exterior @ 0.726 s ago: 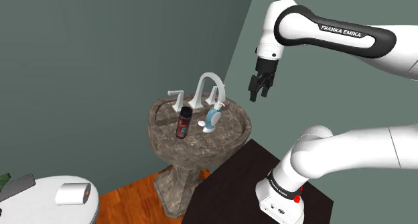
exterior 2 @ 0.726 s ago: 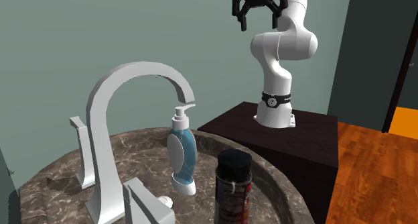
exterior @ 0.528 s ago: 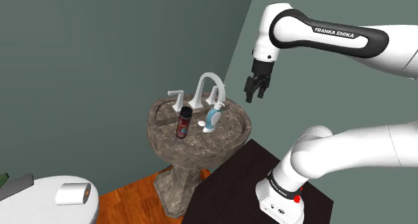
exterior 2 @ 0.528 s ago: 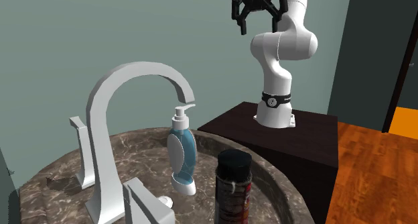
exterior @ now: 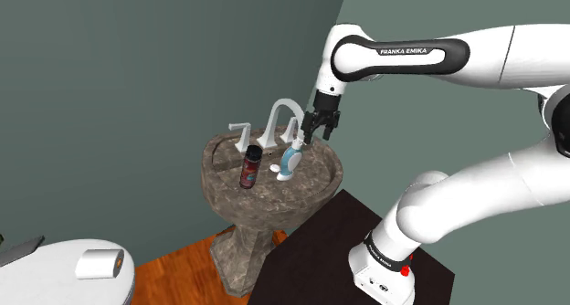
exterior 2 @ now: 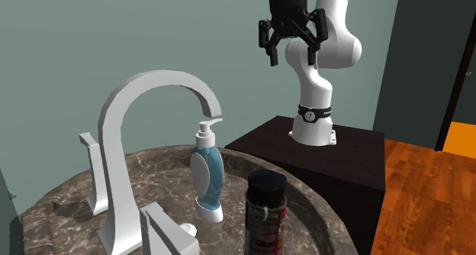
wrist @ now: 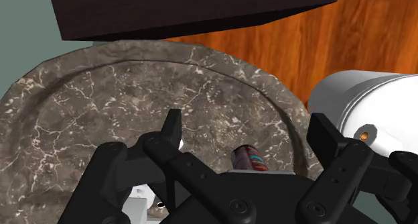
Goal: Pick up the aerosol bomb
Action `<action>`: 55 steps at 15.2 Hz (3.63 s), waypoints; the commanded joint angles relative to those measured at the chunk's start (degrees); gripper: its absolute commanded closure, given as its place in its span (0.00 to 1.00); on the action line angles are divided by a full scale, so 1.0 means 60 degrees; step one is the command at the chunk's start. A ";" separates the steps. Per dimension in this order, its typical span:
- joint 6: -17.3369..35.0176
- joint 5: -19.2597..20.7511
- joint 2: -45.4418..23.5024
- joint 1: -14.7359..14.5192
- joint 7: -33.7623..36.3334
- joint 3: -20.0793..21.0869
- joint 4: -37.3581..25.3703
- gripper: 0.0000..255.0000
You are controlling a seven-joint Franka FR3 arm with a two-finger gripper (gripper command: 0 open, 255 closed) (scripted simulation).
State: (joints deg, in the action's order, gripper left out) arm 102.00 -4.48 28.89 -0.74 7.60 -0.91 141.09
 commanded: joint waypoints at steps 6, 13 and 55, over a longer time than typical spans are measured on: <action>0.2235 -0.0529 -0.2293 -0.0060 0.0553 0.0144 -0.0538 0.00; 0.3915 -0.1027 -0.4737 -0.0121 0.0978 0.0218 -0.1765 0.00; 0.4248 -0.1369 -0.6782 -0.0138 0.1563 0.0200 -0.3991 1.00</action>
State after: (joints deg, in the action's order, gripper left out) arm 128.26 -12.81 -12.27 -1.60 16.83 0.34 117.49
